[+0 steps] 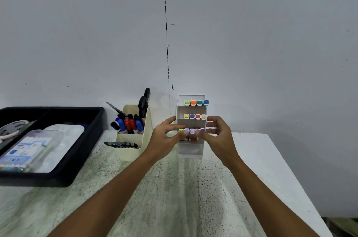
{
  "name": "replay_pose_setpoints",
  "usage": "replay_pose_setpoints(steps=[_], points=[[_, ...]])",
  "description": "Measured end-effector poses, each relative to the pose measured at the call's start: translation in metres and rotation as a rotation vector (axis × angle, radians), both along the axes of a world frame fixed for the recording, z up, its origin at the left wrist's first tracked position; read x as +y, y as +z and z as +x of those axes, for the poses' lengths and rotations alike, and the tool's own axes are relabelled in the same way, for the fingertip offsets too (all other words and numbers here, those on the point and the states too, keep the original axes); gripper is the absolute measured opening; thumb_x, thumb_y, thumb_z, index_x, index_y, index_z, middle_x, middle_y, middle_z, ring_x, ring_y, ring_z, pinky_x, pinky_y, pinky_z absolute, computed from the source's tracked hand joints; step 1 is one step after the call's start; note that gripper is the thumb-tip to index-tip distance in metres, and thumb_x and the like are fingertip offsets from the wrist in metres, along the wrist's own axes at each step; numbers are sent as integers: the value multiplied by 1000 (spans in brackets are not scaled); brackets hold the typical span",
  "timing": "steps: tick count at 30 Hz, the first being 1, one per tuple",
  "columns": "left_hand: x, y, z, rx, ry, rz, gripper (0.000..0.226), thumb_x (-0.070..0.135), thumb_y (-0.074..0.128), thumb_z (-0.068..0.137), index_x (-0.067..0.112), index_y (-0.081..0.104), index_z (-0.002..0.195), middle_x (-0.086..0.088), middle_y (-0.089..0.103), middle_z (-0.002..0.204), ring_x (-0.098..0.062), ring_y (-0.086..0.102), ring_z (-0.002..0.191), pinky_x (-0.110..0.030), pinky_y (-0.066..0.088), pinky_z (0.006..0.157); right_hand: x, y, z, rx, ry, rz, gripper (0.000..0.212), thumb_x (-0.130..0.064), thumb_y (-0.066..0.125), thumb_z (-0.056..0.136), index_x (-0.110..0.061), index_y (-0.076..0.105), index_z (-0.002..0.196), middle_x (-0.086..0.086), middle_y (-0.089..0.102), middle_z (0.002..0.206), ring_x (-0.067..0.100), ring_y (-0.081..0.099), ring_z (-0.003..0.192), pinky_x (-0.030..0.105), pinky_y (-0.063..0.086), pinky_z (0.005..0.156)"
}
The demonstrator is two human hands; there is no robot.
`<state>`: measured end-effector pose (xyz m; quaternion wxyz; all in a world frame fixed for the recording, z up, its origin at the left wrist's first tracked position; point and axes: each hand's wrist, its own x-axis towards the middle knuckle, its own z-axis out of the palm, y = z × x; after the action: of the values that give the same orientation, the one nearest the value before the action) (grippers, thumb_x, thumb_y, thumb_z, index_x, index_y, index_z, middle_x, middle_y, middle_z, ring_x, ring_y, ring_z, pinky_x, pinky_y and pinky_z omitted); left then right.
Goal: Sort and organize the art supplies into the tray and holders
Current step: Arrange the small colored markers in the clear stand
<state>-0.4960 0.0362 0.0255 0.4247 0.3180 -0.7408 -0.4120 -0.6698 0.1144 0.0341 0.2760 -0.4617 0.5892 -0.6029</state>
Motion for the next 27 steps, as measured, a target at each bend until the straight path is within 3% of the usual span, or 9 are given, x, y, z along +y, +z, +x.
replay_pose_setpoints(steps=[7,11,15,17,20,24,27], points=[[4,6,-1,2,9,23,22,41,71,74,36,74,95,1,63,125,-9,50,126,-41,43,106,-7,3,1,-148,9,74,44,-12,82,73,-14,59,111,7,68,100,18,67,86,19,50,61],[3,8,1,-19,-3,45,25,35,74,76,28,74,100,2,61,127,-5,52,123,-37,44,105,-9,1,-1,-187,10,98,32,-14,76,80,-16,60,108,8,67,103,26,66,98,37,57,80],[2,8,3,-22,-19,43,22,36,73,79,32,74,101,5,63,124,-6,53,122,-36,44,103,-1,7,12,-93,12,72,49,-22,81,74,-18,52,114,-8,60,101,9,63,86,13,52,62],[3,10,2,-29,-3,52,22,39,71,77,32,75,97,7,65,118,-9,58,116,-33,47,99,-2,7,15,-78,-16,62,53,-23,83,72,-19,50,114,-9,59,99,10,62,84,15,52,63],[0,14,0,-68,16,62,13,25,74,81,18,76,92,2,65,111,-9,63,103,-29,50,92,-6,6,17,-71,-60,56,55,-22,86,68,-17,52,111,-5,62,99,12,64,83,22,54,67],[0,20,-4,-178,42,-47,12,15,71,84,13,75,95,0,63,105,-12,63,96,-22,50,85,-10,6,17,-48,-90,58,57,-23,88,65,-15,53,109,-2,65,98,14,66,81,26,55,68],[-1,22,-9,-271,94,-133,16,17,69,85,14,75,99,-1,60,104,-14,60,94,-25,51,84,-11,6,17,-31,-98,75,58,-25,88,65,-15,53,109,-1,65,97,16,66,81,32,57,72]])
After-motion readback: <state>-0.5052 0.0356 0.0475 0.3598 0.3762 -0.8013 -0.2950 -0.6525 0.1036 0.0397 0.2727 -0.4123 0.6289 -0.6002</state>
